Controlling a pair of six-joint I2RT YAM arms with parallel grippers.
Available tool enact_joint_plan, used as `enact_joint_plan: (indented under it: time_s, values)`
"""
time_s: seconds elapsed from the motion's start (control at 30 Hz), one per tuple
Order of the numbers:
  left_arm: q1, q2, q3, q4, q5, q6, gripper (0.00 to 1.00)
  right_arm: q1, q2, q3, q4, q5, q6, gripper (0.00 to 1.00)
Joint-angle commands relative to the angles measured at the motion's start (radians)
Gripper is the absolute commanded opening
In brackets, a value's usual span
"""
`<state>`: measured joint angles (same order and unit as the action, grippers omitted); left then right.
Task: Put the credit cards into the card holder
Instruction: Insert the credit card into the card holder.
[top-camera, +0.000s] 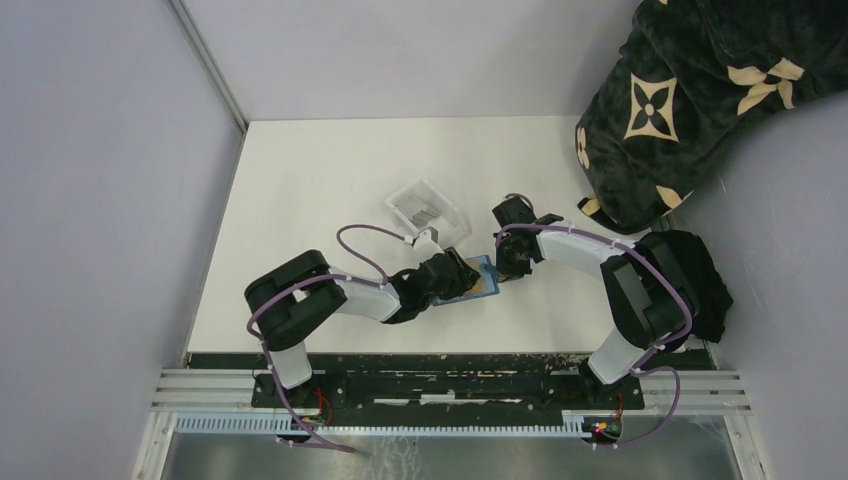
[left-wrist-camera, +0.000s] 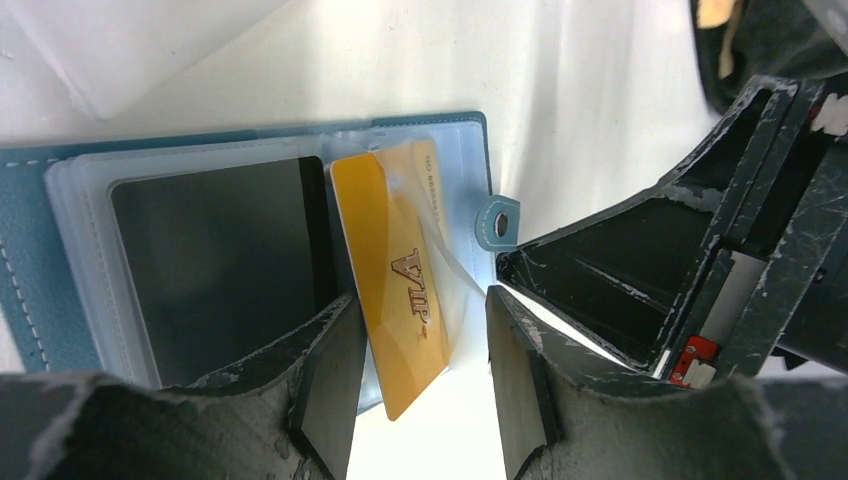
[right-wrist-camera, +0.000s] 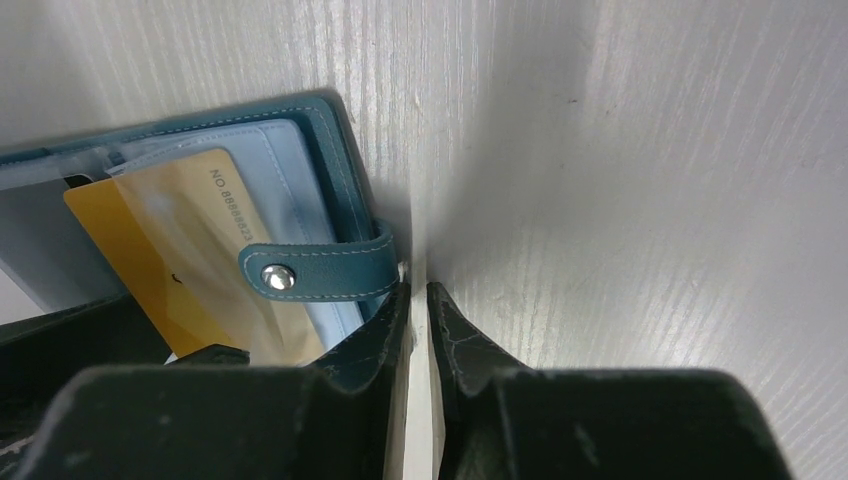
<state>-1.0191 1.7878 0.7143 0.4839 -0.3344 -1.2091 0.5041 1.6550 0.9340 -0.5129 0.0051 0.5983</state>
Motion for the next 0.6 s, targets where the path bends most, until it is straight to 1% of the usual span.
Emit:
enact_joint_plan:
  time_s: [0.0, 0.2, 0.37, 0.43, 0.57]
  values:
    - [-0.011, -0.020, 0.010, -0.333, 0.000, 0.113, 0.56, 0.009, -0.009, 0.011, 0.041, 0.017, 0.019, 0.17]
    - [-0.013, -0.104, -0.024, -0.436, -0.123, 0.042, 0.52, 0.010, -0.015, -0.001, 0.054, 0.008, 0.024, 0.17]
    - [-0.018, -0.176, -0.080, -0.435, -0.202, -0.015, 0.47, 0.008, -0.016, -0.014, 0.056, 0.006, 0.022, 0.17]
    - [-0.022, -0.192, -0.087, -0.435, -0.225, -0.021, 0.44, 0.009, -0.016, -0.015, 0.057, 0.004, 0.021, 0.17]
    - [-0.034, -0.207, -0.089, -0.425, -0.256, -0.026, 0.34, 0.011, -0.016, -0.008, 0.056, -0.002, 0.019, 0.17]
